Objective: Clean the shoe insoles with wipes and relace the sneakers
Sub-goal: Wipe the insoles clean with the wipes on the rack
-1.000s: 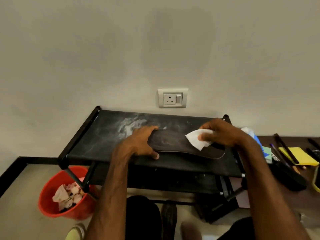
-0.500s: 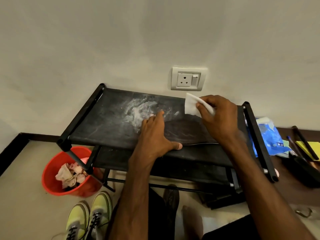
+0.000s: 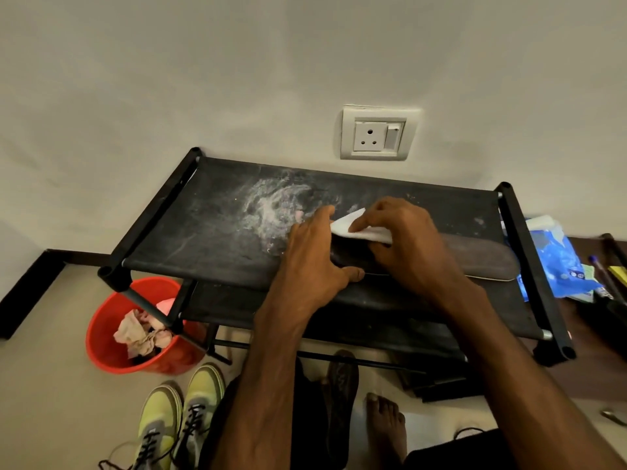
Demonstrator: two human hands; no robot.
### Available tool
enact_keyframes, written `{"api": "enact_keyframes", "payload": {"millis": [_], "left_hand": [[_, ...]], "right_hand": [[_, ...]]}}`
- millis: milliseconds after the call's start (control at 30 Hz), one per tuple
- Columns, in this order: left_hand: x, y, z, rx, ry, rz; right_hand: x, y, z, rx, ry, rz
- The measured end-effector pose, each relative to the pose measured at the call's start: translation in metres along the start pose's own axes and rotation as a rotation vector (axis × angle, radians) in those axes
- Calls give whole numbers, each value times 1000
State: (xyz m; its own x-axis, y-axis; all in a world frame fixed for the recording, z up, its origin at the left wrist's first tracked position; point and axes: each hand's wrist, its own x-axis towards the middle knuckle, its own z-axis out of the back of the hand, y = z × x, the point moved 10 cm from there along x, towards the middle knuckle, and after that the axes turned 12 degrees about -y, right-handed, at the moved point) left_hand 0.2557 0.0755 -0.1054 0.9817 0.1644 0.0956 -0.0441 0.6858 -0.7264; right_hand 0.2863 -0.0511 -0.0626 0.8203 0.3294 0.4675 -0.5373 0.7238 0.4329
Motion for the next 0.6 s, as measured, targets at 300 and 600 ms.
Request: {"api": "enact_keyframes", "payload": {"millis": [300,600], "left_hand": [[1,-15,3,35,-43,-38],[3,-37,8,-45,-188,-134]], "right_hand": [[-18,-64,48,466,-361,-567],[-25,-61,39,760,-314,-676]]}}
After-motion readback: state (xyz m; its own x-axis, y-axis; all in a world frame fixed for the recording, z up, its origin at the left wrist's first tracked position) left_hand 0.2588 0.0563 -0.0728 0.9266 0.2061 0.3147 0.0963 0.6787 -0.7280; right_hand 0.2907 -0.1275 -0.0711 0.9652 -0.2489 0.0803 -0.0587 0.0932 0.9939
